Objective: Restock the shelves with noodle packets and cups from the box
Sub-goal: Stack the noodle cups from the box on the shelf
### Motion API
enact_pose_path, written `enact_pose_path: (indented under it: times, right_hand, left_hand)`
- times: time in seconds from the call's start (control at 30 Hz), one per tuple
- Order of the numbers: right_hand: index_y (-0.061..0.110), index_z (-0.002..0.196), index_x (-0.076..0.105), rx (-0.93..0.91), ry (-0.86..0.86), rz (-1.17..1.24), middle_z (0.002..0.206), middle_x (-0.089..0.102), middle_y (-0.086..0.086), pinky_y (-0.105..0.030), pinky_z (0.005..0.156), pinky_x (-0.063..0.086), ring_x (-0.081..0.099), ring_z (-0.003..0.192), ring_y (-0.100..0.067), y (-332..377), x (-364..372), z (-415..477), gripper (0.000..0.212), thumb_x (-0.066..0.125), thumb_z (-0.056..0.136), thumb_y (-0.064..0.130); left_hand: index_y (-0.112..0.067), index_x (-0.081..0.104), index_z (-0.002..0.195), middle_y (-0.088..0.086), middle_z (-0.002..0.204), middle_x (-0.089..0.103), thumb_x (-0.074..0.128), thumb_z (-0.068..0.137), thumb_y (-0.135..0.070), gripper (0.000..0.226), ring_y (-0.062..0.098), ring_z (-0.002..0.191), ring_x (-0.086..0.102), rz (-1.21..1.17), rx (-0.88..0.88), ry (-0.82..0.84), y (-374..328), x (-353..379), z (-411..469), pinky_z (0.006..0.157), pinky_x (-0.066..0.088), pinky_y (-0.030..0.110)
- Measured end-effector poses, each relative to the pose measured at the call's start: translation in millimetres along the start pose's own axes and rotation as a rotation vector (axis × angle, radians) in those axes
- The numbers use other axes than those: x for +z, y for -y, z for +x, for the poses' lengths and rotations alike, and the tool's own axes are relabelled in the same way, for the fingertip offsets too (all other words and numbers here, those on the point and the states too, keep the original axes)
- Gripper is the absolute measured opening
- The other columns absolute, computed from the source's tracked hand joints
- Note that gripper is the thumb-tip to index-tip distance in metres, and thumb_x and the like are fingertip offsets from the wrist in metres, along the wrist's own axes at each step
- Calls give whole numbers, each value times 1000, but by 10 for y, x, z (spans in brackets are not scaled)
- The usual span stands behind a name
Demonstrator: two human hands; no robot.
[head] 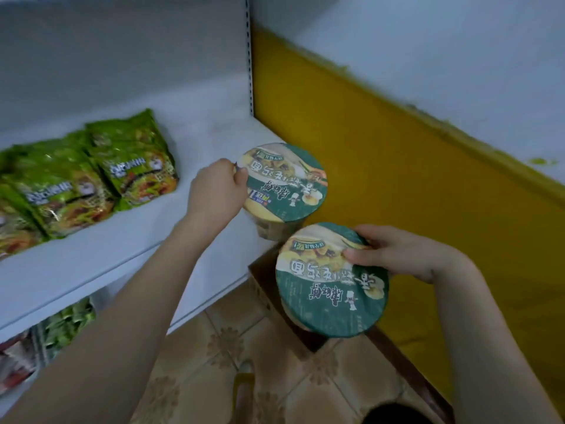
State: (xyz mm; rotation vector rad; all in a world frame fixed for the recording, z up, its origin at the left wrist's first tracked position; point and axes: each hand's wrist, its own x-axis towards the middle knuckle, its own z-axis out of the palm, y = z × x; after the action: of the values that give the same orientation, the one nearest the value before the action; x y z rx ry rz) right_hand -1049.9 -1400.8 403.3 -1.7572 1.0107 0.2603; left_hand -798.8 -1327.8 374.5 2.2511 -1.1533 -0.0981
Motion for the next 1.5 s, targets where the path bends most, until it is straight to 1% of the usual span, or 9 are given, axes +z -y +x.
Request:
enact_pose_path:
  times: [0.2, 0.33, 0.5, 0.77, 1.0, 1.1, 1.33, 1.4, 1.5]
  right_hand:
    - [27, 113, 54, -183, 35, -154, 106, 68, 4, -21, 69, 56, 67, 92, -7, 780, -93, -564, 29, 57, 86, 37]
    - [27, 113, 55, -308, 105, -259, 106, 68, 4, -23, 69, 56, 68, 92, -9, 1322, -62, -764, 45, 57, 73, 48]
    - [22, 112, 56, -460, 127, -326, 104, 70, 1, -36, 81, 57, 69, 93, -15, 2024, 38, -864, 55, 58, 66, 51]
    - [19, 112, 56, -637, 74, -358, 107, 68, 0, -31, 79, 56, 67, 93, -14, 3276, 97, -729, 43, 56, 78, 46]
    - [15, 109, 58, -705, -44, -351, 100, 70, -4, -35, 79, 58, 69, 91, -21, 4318, 21, -283, 37, 55, 85, 43]
    - [14, 110, 57, -681, -89, -322, 96, 70, -5, -26, 63, 57, 70, 86, -21, 4650, -63, -26, 37, 55, 87, 43]
    - [10, 116, 54, -580, -155, -252, 97, 72, -15, -44, 96, 48, 70, 89, -30, 5121, -279, 741, 40, 51, 91, 41]
    - [10, 117, 52, -551, -160, -249, 94, 72, -16, -41, 89, 52, 71, 84, -30, 5202, -351, 938, 39, 51, 92, 40]
    - [4, 113, 53, -524, -152, -270, 86, 71, -19, -23, 47, 55, 71, 62, -23, 5346, -447, 1204, 39, 49, 94, 37]
  left_hand:
    - [-1, 56, 74, 17, 71, 56, 40, 95, -24, 35, 37, 79, 56, 93, 71, -232, -377, -1320, -58, 64, 35, 32]
    - [5, 62, 73, 14, 59, 61, 41, 93, -20, 38, 28, 55, 59, 46, 34, -309, -471, -2105, -109, 59, 46, 31]
    - [3, 59, 70, 20, 63, 66, 40, 91, -16, 34, 27, 55, 67, -58, -32, -397, -442, -2953, -106, 50, 50, 27]
    - [2, 58, 77, 26, 71, 65, 43, 87, -11, 23, 27, 47, 66, -122, -82, -512, -162, -4131, 196, 46, 50, 27]
    - [8, 55, 72, 13, 47, 60, 41, 85, -2, 21, 17, 33, 59, -137, -108, -582, 136, -4921, 856, 34, 46, 20]
    - [6, 53, 71, 14, 51, 61, 40, 83, 0, 19, 18, 32, 59, -162, -109, -603, 259, -5128, 1164, 33, 47, 20]
    - [4, 52, 66, 8, 40, 60, 39, 82, 1, 21, 17, 33, 59, -154, -130, -564, 553, -5244, 1813, 32, 47, 19]
    - [4, 53, 66, 6, 37, 59, 40, 83, 0, 22, 17, 33, 59, -148, -153, -562, 634, -5226, 1976, 32, 46, 19]
    - [5, 54, 67, 7, 38, 59, 41, 83, -1, 22, 18, 33, 59, -137, -191, -573, 744, -5210, 2183, 33, 47, 20]
